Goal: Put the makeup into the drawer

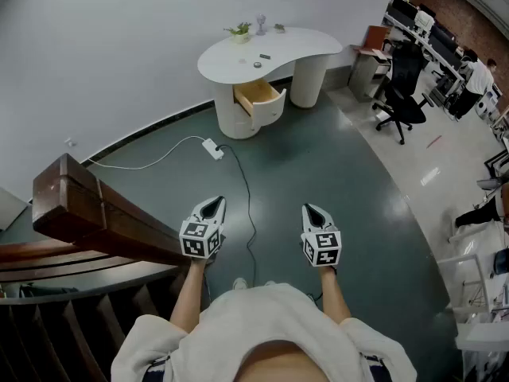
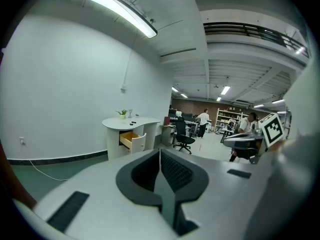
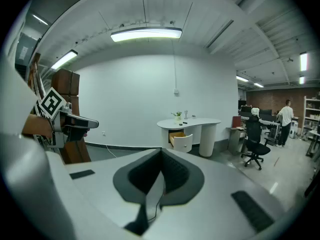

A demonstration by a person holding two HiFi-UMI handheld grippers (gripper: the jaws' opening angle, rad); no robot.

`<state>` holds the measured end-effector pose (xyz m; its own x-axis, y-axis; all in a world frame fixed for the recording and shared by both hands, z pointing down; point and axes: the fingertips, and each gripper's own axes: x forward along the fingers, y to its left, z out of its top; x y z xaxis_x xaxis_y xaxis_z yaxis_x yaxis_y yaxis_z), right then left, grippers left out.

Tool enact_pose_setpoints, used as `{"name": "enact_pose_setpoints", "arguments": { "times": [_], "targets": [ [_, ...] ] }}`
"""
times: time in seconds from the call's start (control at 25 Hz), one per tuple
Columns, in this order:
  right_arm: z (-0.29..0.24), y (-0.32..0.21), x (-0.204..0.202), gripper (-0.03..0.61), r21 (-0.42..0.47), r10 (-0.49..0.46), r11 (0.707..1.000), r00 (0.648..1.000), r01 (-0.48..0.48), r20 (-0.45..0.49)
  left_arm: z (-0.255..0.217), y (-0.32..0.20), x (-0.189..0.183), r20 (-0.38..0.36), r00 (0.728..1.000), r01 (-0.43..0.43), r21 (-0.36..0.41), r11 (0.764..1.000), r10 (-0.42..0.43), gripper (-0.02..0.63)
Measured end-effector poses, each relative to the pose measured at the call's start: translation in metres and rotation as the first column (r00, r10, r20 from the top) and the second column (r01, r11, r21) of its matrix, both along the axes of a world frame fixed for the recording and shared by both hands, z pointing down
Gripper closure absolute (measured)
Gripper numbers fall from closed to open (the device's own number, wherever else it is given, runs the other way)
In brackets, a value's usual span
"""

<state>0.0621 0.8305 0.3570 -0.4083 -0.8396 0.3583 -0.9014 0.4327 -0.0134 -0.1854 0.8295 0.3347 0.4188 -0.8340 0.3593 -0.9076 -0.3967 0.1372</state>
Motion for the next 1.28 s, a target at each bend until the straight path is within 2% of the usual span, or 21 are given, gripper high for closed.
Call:
{"name": "enact_pose_setpoints", "arguments": {
  "times": [0.4,0.6,0.64,0.72,0.76,0.96,1.28],
  "targets": [
    [0.008,0.013,0.009,0.581,-0.012,-0.001,1.0,1.0,0.001,-0.007,0.005,0.012,0.01,0.005,1.0,-0.008,-0.009,1.0,0.008,0.597],
    [0.008,0.019,0.013,0.581,-0.02,-0.002,1.0,1.0,0.003,0.031,0.007,0.02,0.019,-0.013,1.0,-0.021,-0.005,1.0,0.021,0.592],
    [0.009,0.021,0.014,0.581,-0.021,-0.007,1.0,1.0,0.008,0.026,0.008,0.021,0.022,-0.025,0.999,-0.038,-0.006,0.999,0.037,0.544],
    [0.013,0.025,0.015,0.581,-0.027,-0.017,0.999,1.0,0.017,0.013,0.008,0.025,0.029,-0.046,0.997,-0.059,-0.002,0.998,0.059,0.382],
    [0.015,0.027,0.016,0.581,-0.033,-0.02,0.999,1.0,0.02,0.011,0.008,0.026,0.032,-0.048,0.997,-0.061,0.004,0.998,0.061,0.36],
    [0.023,0.037,0.03,0.581,-0.054,-0.026,0.998,1.0,0.027,0.012,0.003,0.031,0.048,-0.034,0.998,-0.056,0.027,0.998,0.057,0.356],
    [0.036,0.038,0.049,0.581,-0.071,-0.054,0.996,0.998,0.055,0.016,0.011,0.03,0.073,-0.02,0.999,-0.04,0.02,0.999,0.041,0.357]
  ]
}}
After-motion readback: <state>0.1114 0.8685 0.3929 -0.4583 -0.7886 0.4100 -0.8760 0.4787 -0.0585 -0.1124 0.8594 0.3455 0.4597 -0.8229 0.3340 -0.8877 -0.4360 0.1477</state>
